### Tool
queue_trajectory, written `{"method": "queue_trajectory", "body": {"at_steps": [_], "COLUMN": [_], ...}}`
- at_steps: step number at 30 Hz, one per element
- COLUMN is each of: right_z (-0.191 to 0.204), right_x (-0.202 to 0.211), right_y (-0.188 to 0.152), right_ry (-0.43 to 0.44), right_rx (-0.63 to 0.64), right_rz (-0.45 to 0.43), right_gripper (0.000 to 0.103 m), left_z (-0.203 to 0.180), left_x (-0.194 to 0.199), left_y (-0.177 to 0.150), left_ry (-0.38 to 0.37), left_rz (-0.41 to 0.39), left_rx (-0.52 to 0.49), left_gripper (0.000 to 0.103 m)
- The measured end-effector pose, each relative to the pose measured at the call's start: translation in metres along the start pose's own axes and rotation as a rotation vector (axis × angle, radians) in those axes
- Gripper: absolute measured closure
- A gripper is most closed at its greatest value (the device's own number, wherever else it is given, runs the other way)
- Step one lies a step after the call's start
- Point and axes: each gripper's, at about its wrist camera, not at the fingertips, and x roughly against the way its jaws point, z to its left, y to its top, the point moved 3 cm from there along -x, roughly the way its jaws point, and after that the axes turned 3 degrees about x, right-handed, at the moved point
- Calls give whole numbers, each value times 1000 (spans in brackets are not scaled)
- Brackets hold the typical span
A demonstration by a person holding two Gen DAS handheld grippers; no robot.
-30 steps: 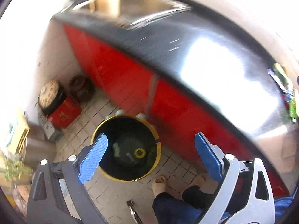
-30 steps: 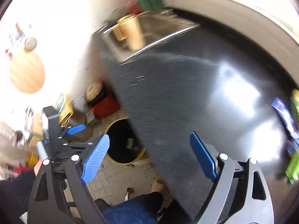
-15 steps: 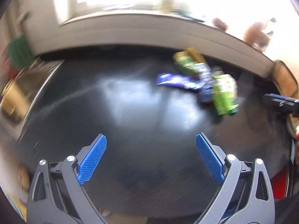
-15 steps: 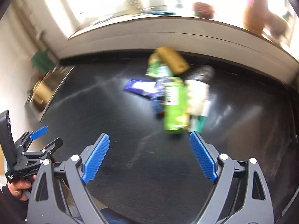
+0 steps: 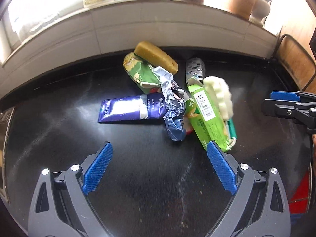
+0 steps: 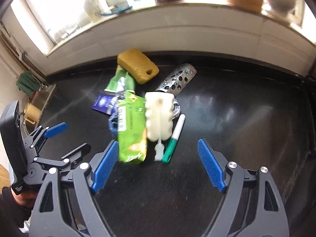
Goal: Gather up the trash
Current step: 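Return both tools to the countertop trash pile, then grasp the crumpled foil with left tool while right tool grasps the white bottle brush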
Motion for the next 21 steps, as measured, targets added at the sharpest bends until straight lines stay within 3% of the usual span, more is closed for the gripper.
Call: {"method": "queue_trajectory", "body": {"at_steps": [3,8,12,13,15,16,21], "right_z": [-6,-7,-8,-7,-4,-2,4], "right_x": [-29,-67,-84,-84,-79,-75,-36], "right_y": [12,27,30,30,30,30,31], "right_ry": [23,43,59,73,66,65,82], "right_rx": [0,7,7,8,25,38,29], "right_rz": [34,91,126,129,115,105,21], "right_gripper": [27,32,47,57,65,77,85], "left_z": [-1,0,-4,-5,-8,-10,-14], "left_x": [-28,-57,-69,-71,-73,-72,-49], "left_y": [8,21,27,28,28,28,28], "left_ry": [-3,-28,-50,-53,-61,-72,-56], "left_rz": [8,44,60,69,86,91,67], "left_rx": [-23,-23,-20,-19,-18,-17,-14], "left_gripper": [11,24,37,45,63,76,80]}}
